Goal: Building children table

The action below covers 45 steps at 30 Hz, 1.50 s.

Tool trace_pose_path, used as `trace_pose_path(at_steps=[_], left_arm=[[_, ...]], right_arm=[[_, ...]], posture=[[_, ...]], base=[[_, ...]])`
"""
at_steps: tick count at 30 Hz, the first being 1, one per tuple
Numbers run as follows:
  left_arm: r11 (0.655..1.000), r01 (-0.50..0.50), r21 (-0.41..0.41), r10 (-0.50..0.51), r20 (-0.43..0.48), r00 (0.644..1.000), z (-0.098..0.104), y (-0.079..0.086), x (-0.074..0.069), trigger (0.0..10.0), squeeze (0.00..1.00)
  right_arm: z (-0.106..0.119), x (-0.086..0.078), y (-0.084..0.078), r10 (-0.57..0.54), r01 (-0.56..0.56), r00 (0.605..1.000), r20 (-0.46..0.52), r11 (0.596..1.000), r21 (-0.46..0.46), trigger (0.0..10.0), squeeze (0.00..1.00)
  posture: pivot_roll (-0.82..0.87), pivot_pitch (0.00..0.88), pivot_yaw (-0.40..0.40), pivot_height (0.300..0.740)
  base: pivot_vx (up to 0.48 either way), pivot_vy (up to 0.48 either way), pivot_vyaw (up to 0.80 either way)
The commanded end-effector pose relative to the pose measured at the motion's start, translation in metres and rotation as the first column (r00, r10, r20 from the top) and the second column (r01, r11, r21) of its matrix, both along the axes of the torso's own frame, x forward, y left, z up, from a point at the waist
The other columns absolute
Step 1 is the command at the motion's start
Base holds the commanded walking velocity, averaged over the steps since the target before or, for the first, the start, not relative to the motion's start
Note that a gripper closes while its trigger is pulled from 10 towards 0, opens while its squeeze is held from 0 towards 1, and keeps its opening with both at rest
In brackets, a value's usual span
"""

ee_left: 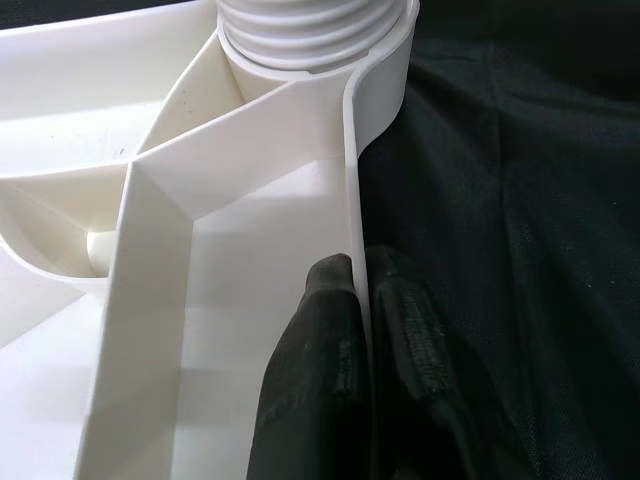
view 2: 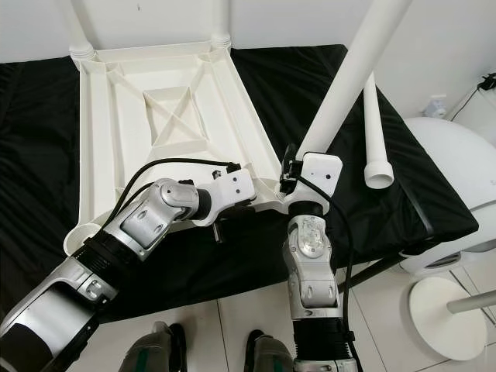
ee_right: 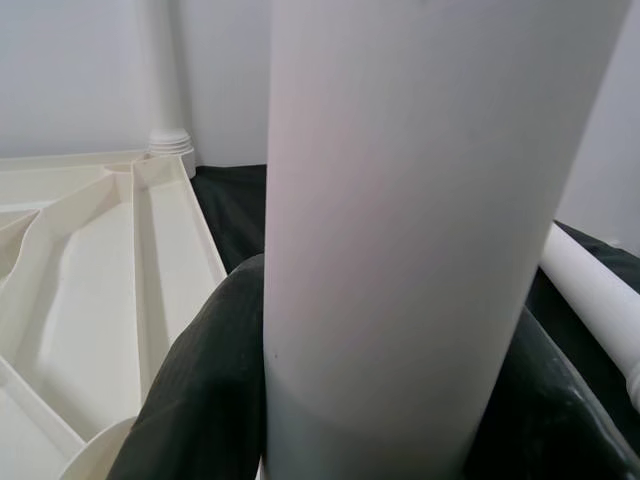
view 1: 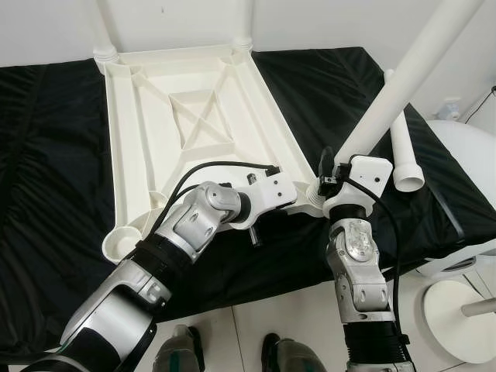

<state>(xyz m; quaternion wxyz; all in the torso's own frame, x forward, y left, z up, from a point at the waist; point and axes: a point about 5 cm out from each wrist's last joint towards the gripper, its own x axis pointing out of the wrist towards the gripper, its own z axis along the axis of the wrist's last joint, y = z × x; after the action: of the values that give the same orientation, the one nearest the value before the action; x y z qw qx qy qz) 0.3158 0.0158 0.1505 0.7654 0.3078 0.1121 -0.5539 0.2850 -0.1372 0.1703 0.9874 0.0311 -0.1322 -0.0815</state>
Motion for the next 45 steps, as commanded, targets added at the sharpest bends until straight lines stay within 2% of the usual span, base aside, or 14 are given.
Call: trace_pose_path(at_steps=[1, 6, 33, 34, 45], left_arm=[[0.998, -0.058, 0.025, 0.058, 0.015, 0.998, -0.004, 0.012, 0.006, 10.0, 0.0], [0.998, -0.057, 0.025, 0.056, 0.014, 0.998, -0.004, 0.012, 0.006, 10.0, 0.0], [0.998, -0.065, 0.019, 0.064, 0.02, 0.998, -0.001, 0.012, 0.008, 10.0, 0.0], [0.998, -0.065, 0.019, 0.064, 0.02, 0.998, -0.001, 0.012, 0.008, 10.0, 0.0], [0.998, -0.061, 0.016, 0.06, 0.019, 0.998, -0.001, 0.011, 0.008, 10.0, 0.0]], right_arm=[[-0.022, -0.005, -0.017, -0.126, 0.127, 0.987, -0.104, 0.992, -0.002, 10.0, 0.0], [-0.021, -0.006, -0.019, -0.163, 0.163, 0.982, -0.1, 0.987, -0.012, 10.0, 0.0], [-0.019, -0.008, -0.009, -0.105, 0.104, 0.992, -0.076, 0.994, -0.013, 10.0, 0.0], [-0.018, -0.008, -0.009, -0.103, 0.103, 0.992, -0.074, 0.995, -0.009, 10.0, 1.0], [-0.017, -0.008, -0.006, -0.061, 0.061, 0.996, -0.059, 0.998, 0.002, 10.0, 1.0]], posture=[[-0.01, 0.125, -0.034, 0.74], [-0.01, 0.122, -0.035, 0.74], [-0.01, 0.123, -0.046, 0.74], [-0.01, 0.123, -0.045, 0.74], [-0.01, 0.119, -0.047, 0.74]], base=[[0.0, 0.0, 0.0], [0.0, 0.0, 0.0], [0.0, 0.0, 0.0], [0.0, 0.0, 0.0], [0.0, 0.0, 0.0]])
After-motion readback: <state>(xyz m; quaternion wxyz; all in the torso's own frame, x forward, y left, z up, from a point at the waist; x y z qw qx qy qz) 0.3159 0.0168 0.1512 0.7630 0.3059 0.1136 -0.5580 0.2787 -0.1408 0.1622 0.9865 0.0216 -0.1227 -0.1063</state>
